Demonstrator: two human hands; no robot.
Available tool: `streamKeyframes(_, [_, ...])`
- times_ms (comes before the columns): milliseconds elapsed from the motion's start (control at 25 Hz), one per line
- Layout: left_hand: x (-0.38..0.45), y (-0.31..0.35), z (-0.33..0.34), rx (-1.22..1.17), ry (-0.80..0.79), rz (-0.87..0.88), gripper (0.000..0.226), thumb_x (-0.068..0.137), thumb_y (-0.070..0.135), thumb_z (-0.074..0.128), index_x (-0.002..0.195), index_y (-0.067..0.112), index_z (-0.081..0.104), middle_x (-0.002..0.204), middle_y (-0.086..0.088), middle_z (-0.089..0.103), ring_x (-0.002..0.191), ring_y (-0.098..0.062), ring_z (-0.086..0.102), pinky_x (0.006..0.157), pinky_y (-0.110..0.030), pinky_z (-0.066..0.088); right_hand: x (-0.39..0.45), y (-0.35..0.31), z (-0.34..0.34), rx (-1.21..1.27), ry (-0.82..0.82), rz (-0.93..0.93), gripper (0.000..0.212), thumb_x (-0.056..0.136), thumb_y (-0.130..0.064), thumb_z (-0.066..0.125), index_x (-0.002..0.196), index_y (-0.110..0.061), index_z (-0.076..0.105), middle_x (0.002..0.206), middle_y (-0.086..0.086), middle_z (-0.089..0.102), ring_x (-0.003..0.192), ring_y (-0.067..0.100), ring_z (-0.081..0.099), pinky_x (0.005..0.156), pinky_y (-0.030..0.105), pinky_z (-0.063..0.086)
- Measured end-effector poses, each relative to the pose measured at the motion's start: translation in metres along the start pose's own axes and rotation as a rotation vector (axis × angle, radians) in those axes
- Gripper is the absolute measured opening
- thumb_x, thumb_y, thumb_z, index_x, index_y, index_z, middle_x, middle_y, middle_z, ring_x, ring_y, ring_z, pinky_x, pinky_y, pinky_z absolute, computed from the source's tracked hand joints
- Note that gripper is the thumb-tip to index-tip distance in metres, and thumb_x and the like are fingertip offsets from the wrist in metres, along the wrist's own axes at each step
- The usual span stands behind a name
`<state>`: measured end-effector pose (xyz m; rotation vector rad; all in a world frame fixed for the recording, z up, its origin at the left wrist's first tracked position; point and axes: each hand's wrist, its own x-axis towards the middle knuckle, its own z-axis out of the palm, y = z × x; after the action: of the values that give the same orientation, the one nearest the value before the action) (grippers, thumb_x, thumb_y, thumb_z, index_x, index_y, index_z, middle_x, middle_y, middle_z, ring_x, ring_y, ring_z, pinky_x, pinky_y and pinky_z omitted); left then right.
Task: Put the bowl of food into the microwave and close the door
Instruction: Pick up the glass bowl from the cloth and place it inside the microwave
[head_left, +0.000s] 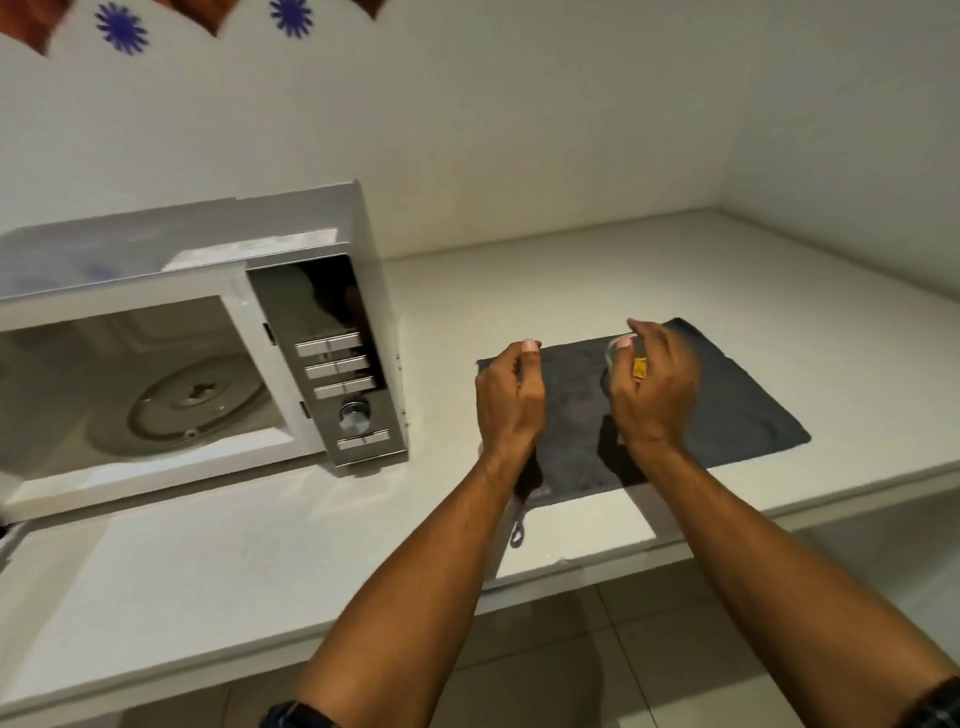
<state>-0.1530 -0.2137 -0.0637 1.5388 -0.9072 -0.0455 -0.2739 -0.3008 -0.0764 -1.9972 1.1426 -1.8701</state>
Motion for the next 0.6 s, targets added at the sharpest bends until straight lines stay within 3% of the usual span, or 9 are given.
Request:
streamKeyframes(160, [0.001,0.002,0.056,-0.071,-0.141,-0.132,0.043,0.101,0.044,0.04,0.079,0.015,0.062,0.074,0.002,0.062,0.065,-0.01,0.054,0.065,-0.03,0.043,0.029,0.043,-0.018,0.067,-0.007,0.372,0.038,0.098,-0.028,0.055,0.132,-0.011,0.063,0.137,0.009,0.064,0.128,0.024,0.056,0.105,0.032,0.044])
streamKeyframes(240, [0.002,0.001,0.078,-0.103,-0.219,-0.202,0.044,0.103,0.045,0.039,0.096,0.014,0.069,0.092,0.006,0.065,0.072,0.003,0.051,0.069,-0.021,0.039,0.041,0.062,-0.019,0.229,0.002,0.653,0.045,0.099,-0.034,0.053,0.139,-0.015,0.058,0.146,0.004,0.058,0.136,0.021,0.051,0.105,0.024,0.035])
streamKeyframes(320, [0.006,0.0,0.096,-0.124,-0.273,-0.286,0.051,0.103,0.049,0.037,0.122,0.012,0.067,0.117,0.0,0.066,0.084,0.006,0.053,0.076,-0.014,0.036,0.05,0.079,-0.015,0.327,-0.028,0.862,0.05,0.098,-0.04,0.052,0.141,-0.016,0.058,0.148,0.004,0.057,0.137,0.022,0.05,0.108,0.025,0.034])
streamKeyframes(440, [0.014,-0.004,0.118,-0.124,-0.333,-0.414,0.061,0.101,0.058,0.029,0.135,0.017,0.06,0.137,-0.008,0.061,0.12,-0.019,0.057,0.095,-0.026,0.037,0.055,0.092,-0.004,0.43,-0.101,1.037,0.049,0.094,-0.046,0.05,0.128,-0.015,0.067,0.135,0.007,0.067,0.124,0.025,0.062,0.111,0.042,0.045])
streamKeyframes(520, [0.017,-0.006,0.127,-0.145,-0.343,-0.477,0.065,0.1,0.061,0.025,0.133,0.018,0.061,0.134,-0.009,0.063,0.122,-0.025,0.057,0.104,-0.036,0.042,0.054,0.093,0.006,0.53,-0.131,1.087,0.039,0.094,-0.044,0.051,0.106,-0.016,0.073,0.118,0.007,0.074,0.098,0.019,0.073,0.095,0.043,0.056])
streamKeyframes(600, [0.018,-0.008,0.133,-0.182,-0.352,-0.511,0.067,0.099,0.062,0.024,0.134,0.018,0.06,0.134,-0.01,0.063,0.122,-0.027,0.058,0.108,-0.045,0.043,0.05,0.093,0.017,0.542,-0.199,1.07,0.034,0.095,-0.043,0.049,0.102,-0.017,0.07,0.116,0.008,0.072,0.096,0.019,0.072,0.094,0.042,0.055])
